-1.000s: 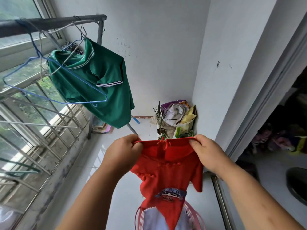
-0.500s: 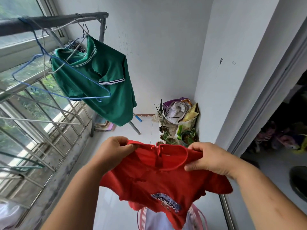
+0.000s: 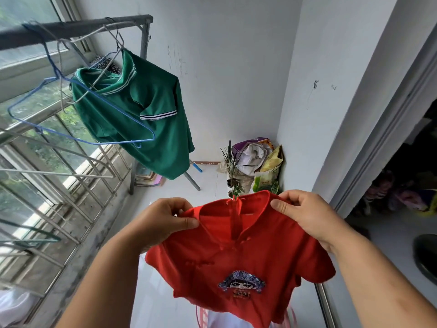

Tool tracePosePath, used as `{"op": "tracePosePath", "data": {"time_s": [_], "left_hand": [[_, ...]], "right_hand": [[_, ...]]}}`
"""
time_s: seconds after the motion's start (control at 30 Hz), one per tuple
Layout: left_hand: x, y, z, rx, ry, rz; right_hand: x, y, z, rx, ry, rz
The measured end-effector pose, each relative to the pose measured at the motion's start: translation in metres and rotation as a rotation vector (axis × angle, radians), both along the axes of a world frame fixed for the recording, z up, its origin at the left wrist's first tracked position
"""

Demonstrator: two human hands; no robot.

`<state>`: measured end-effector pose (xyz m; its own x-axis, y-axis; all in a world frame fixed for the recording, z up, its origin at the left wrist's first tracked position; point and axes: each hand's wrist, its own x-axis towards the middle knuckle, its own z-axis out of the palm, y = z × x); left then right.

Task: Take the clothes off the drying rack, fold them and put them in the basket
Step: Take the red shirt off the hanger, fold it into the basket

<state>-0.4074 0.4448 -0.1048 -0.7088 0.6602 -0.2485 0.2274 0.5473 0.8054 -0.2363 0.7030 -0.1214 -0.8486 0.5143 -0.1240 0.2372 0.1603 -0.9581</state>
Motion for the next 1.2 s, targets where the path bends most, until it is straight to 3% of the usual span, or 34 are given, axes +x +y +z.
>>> {"op": "tracePosePath", "data": {"time_s": [0.13, 0.37, 0.47, 0.63, 0.83, 0.93, 1.03, 1.1, 1.2], "left_hand": [[0.002, 0.008, -0.005, 0.08, 0.074, 0.12], [0.012, 0.023, 0.0, -0.118, 0.406, 0.142], [0.015, 0.03, -0.002, -0.089, 0.455, 0.151], [0.009, 0.033, -0.005, 0.033, 0.37, 0.237], [0.008, 0.031, -0.008, 0.001, 0.291, 0.168], [0.018, 0.045, -0.006, 0.063, 0.342, 0.17], [0.033, 0.062, 0.002, 0.164, 0.34, 0.035], [0.038, 0.066, 0.009, 0.232, 0.27, -0.056], [0.034, 0.058, 0.017, 0.226, 0.14, -0.109]], "right_hand": [[0.001, 0.0, 0.0, -0.049, 0.012, 0.011], [-0.004, -0.003, 0.003, -0.108, 0.022, -0.049], [-0.007, -0.004, 0.002, -0.094, 0.023, -0.077], [-0.005, -0.001, 0.006, -0.1, 0.04, -0.038], [-0.006, 0.003, 0.011, -0.031, 0.142, -0.108], [-0.013, -0.016, 0.015, -0.014, 0.149, 0.091], [-0.025, -0.039, 0.012, 0.164, 0.044, 0.266], [-0.031, -0.047, 0.01, 0.231, 0.053, 0.218], [-0.032, -0.044, 0.008, 0.158, 0.161, 0.06]]}}
